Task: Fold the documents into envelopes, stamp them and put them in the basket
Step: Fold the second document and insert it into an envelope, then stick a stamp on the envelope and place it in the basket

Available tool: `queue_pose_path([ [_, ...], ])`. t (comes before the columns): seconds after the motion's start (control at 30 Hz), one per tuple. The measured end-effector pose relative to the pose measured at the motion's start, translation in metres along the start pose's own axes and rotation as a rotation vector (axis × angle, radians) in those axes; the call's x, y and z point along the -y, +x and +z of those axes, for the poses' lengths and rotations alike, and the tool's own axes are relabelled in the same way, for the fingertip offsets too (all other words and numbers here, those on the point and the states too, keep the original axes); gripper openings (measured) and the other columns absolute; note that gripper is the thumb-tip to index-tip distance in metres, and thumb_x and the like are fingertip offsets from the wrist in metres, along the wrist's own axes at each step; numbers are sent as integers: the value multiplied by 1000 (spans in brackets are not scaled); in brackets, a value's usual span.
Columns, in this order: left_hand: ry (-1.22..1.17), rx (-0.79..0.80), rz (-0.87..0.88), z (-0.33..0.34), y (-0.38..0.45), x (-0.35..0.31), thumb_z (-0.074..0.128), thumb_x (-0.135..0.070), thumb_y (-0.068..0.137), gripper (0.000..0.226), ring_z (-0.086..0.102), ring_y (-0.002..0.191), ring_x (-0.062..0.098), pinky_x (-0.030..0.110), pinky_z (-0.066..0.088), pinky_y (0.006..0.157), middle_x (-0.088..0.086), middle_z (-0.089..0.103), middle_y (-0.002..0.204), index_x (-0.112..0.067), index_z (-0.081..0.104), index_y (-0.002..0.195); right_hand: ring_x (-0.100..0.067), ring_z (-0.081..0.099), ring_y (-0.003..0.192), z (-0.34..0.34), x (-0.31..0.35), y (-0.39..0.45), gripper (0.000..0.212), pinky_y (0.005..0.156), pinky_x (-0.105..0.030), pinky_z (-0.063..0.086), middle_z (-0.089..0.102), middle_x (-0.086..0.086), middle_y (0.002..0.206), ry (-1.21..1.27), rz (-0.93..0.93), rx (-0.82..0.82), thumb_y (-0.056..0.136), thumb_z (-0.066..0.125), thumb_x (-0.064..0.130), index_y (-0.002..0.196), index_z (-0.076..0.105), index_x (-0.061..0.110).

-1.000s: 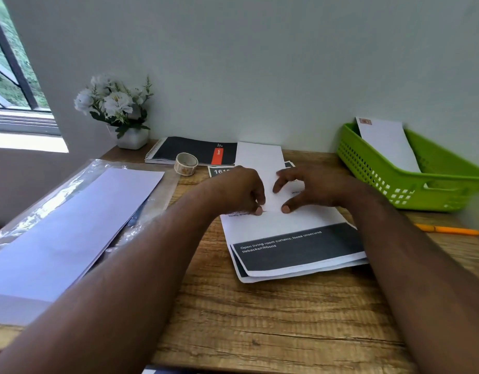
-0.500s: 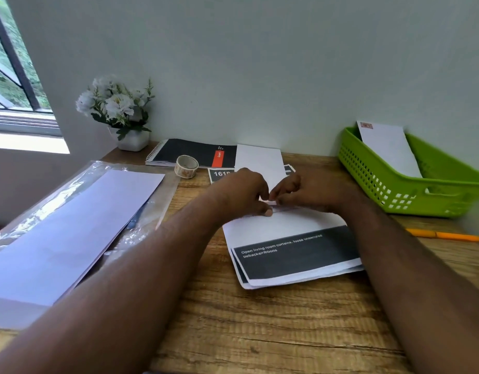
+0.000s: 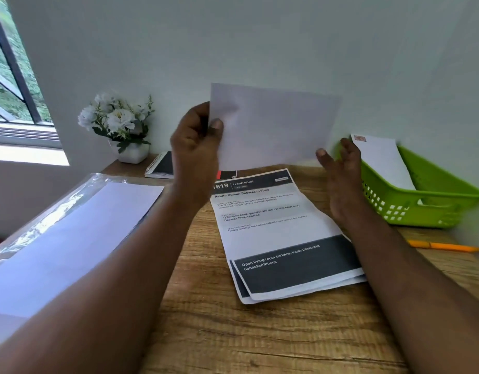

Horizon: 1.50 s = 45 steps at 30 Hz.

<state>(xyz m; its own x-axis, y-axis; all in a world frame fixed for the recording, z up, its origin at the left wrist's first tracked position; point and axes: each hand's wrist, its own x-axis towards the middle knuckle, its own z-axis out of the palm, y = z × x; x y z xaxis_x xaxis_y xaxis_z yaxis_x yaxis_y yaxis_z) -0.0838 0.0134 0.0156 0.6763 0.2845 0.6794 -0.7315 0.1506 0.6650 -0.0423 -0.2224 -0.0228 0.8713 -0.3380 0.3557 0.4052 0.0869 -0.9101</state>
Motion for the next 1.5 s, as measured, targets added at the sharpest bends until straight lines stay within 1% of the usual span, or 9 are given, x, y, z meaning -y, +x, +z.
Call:
queue_pose_path([
  [0.1,-123,-110,-255,-10,7,7,49,-8,99,20,59,76,10,31,52,75,-3,69,84,-16,66,92,-19,56,122,-8,2,4,68,97,-45,50,57,0,135,240,63,68,79,77,25,138,43,23],
  [0.23,399,-244,-477,-32,12,33,56,-15,93,21,64,91,20,45,55,89,3,67,100,-16,63,113,-29,64,109,-22,6,11,46,87,-48,54,67,-9,120,75,182,187,82,71,8,126,57,15],
  [0.4,933,157,-588,-58,15,31,67,-7,86,51,57,106,28,43,53,90,10,56,124,-15,48,133,-22,70,85,-43,1,17,62,73,-35,52,71,-8,110,-300,373,413,66,79,11,124,59,13],
  [0.53,1233,515,-644,-59,12,25,75,-8,81,71,56,113,31,35,50,81,13,54,133,-21,39,142,-14,43,45,-52,7,15,30,42,-21,30,60,-5,67,-587,451,554,82,71,22,109,65,10],
  [0.83,1632,405,-342,-67,12,41,67,-20,86,55,43,126,35,47,40,101,11,48,137,-33,49,136,-8,62,98,-28,-15,-1,34,87,-26,48,65,16,101,-880,-47,523,72,81,36,103,68,34],
  [0.9,1678,358,-321,-65,8,46,62,-21,90,44,37,126,36,47,34,100,11,43,135,-33,54,132,-1,53,103,-22,-10,-9,42,86,-7,37,56,18,110,-964,-80,580,75,79,39,114,65,36],
  [1.03,1675,264,-333,-70,11,58,63,-24,89,28,36,121,35,46,33,98,10,45,127,-27,68,117,4,42,97,-15,-2,-13,37,67,11,23,50,19,107,-1128,-55,701,81,73,40,116,64,30],
  [1.27,983,137,-81,-41,5,45,74,-30,82,12,57,80,3,23,40,73,2,61,90,-18,78,85,-10,50,118,-1,9,-9,42,95,-22,36,54,10,131,-1192,-86,668,78,73,48,116,63,36],
  [1.5,305,236,-498,-4,-25,41,69,-17,88,3,65,72,14,29,56,66,5,72,82,-18,72,87,-6,44,122,5,16,-20,39,85,-11,24,48,12,141,-1315,-85,862,91,60,41,129,57,36],
])
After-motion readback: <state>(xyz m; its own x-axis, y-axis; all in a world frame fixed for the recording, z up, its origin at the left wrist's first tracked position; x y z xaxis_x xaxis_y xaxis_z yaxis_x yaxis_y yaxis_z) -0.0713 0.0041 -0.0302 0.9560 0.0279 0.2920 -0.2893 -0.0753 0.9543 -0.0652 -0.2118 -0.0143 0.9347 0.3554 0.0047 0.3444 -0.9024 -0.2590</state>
